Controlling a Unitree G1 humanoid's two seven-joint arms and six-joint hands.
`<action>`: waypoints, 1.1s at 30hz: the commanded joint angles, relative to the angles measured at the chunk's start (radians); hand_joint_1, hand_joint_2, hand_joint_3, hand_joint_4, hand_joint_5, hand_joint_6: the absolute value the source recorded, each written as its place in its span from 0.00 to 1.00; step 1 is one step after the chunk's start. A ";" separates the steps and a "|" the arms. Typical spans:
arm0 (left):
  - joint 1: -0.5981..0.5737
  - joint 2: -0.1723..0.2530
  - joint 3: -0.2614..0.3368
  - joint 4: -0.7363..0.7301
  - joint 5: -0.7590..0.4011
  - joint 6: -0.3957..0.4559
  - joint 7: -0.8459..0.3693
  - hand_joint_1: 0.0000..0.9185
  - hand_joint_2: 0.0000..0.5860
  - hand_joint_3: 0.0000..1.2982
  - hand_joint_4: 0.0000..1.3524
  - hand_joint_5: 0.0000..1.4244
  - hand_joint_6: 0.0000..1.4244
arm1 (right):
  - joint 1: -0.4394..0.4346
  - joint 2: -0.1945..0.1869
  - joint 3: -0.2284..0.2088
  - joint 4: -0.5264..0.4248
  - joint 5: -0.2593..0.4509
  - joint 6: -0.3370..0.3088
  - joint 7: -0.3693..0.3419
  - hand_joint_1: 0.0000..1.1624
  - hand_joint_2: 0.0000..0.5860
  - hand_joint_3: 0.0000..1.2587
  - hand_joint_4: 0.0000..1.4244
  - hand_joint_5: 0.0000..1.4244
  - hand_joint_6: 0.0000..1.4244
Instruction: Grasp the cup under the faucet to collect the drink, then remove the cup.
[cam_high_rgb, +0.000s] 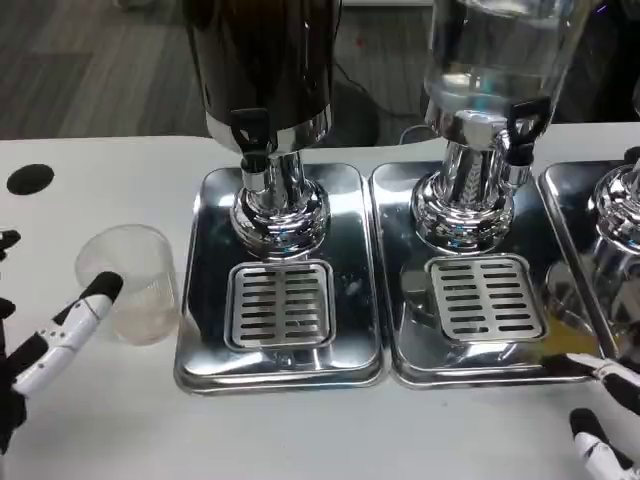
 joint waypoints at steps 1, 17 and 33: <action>-0.051 0.024 -0.033 0.049 0.048 0.046 -0.012 0.11 0.07 0.16 0.15 0.34 0.45 | 0.030 -0.005 -0.006 -0.015 0.039 -0.042 0.023 0.36 0.83 0.22 0.13 0.08 0.00; -0.251 0.068 -0.162 0.224 0.136 0.172 -0.014 0.11 0.06 0.16 0.15 0.37 0.51 | 0.066 -0.009 -0.013 0.011 0.106 -0.093 0.071 0.36 0.83 0.23 0.13 0.08 0.00; -0.354 0.102 -0.303 0.326 0.194 0.241 -0.027 0.30 0.10 0.15 0.17 0.41 0.56 | 0.061 -0.002 -0.021 0.078 0.171 -0.157 0.108 0.35 0.83 0.23 0.14 0.08 0.00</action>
